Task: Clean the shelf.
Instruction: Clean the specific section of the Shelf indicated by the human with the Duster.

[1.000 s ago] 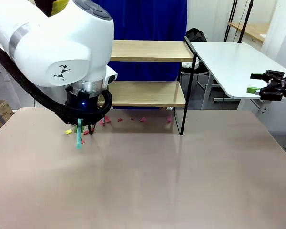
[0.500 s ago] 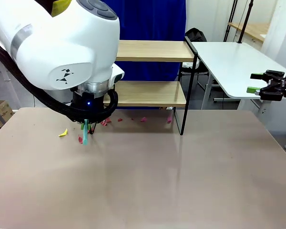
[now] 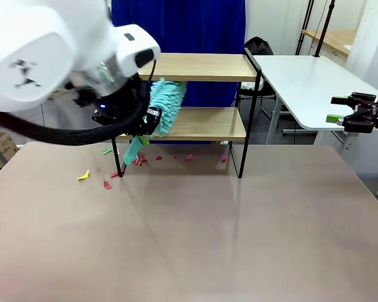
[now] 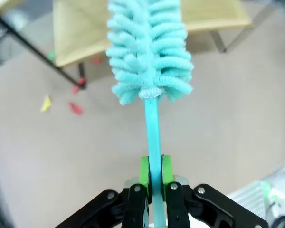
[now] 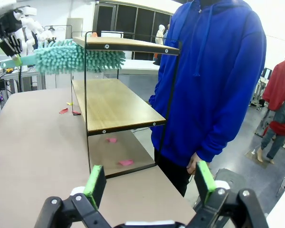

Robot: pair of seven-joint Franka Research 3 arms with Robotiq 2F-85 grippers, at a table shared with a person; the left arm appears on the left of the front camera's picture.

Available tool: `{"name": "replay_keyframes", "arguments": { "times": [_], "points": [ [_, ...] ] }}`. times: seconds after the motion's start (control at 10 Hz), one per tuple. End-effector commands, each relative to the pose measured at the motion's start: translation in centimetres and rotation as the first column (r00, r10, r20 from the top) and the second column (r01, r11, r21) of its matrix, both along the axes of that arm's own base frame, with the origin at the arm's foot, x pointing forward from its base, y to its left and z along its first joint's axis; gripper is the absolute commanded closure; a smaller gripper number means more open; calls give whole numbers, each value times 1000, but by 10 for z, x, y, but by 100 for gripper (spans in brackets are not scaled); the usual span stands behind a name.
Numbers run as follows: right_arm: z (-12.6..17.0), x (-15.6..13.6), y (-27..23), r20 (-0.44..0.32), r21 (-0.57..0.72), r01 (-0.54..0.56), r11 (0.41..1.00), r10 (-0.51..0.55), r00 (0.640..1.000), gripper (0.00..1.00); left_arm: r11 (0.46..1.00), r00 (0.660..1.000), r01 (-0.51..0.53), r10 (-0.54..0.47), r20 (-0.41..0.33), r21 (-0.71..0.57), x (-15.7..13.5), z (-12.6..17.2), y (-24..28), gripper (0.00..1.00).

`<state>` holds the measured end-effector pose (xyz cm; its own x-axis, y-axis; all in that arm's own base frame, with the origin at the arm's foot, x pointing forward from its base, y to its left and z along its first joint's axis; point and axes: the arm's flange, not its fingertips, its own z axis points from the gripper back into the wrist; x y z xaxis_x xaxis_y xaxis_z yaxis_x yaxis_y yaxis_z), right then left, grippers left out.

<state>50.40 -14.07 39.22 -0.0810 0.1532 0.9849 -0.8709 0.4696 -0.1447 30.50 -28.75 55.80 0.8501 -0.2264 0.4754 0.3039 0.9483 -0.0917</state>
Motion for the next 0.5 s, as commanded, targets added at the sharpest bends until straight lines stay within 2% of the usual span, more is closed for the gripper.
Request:
{"name": "replay_keyframes", "arguments": {
  "times": [0.0, 0.1, 0.3, 0.4],
  "points": [
    [3, 0, 1, 6, -1, 0, 1000, 0, 1000, 0, 961, 959, 268, -273, -78, -66, -23, 0, 47, 87],
    [3, 0, 1, 6, -1, 0, 1000, 0, 1000, 0, 930, 925, 364, -366, -100, -43, -34, 6, 56, 87],
    [3, 0, 1, 6, -1, 0, 1000, 0, 1000, 0, 872, 860, 489, -478, -179, 20, -47, 13, 70, 87],
    [3, 0, 1, 6, -1, 0, 1000, 0, 1000, 0, 827, 811, 560, -533, -239, 56, -52, 15, 79, 87]
  ]
}}
